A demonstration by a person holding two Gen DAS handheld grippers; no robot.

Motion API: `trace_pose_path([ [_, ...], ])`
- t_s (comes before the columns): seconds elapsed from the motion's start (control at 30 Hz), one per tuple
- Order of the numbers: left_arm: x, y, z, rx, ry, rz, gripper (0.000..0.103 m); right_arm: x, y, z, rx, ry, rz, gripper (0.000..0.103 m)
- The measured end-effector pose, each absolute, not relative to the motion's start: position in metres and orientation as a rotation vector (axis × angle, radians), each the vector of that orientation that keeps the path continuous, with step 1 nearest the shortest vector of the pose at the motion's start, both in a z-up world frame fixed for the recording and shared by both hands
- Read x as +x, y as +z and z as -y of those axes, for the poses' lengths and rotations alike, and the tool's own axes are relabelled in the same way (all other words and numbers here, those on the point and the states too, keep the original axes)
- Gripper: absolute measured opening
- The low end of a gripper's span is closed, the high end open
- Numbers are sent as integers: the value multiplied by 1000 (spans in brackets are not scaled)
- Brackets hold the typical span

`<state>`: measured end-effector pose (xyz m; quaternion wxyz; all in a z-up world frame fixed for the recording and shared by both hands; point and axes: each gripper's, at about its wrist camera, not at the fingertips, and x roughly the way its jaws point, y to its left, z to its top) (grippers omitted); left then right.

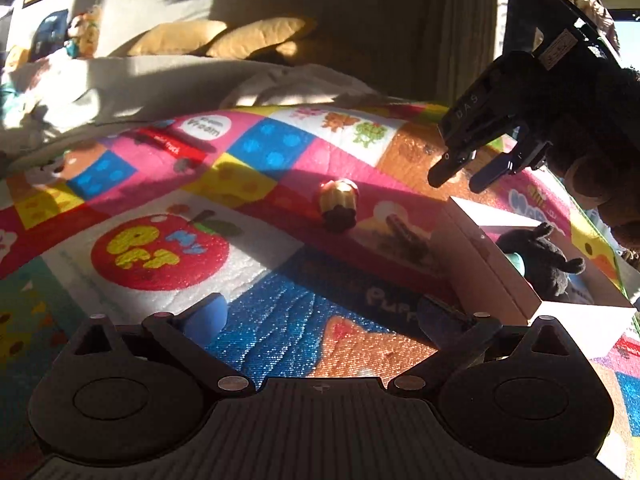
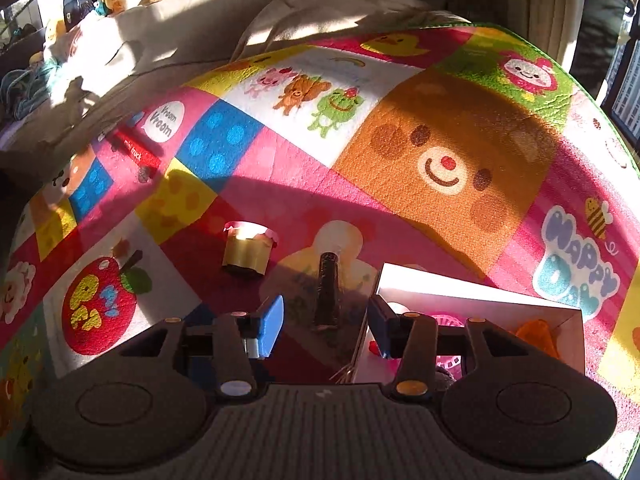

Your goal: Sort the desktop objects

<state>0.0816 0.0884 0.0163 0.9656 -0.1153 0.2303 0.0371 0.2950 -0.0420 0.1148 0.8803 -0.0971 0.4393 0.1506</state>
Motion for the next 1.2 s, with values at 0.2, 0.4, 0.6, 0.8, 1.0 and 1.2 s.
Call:
trace_pose_path([
  [0.2,91,7,-125,-429,115,-535,103,337,64,-21,-441,214,-971,37],
  [0.4,89,5,-124,-431,109,-540,103,355,31,-29,-512,144,-1029,18],
  [0.6,90,3,-127,-461,85,-538,103,285,101,5,-307,313,-918,18],
  [0.8,91,3,-122,-431,88,-542,103,155,157,92,-161,466,-849,18],
  [1.0,94,9,-101,-298,80,-551,103,87,109,151,-175,411,-835,24],
  [1.2,135,38,-77,-130,53,-508,103,70,70,193,-60,356,-754,59],
])
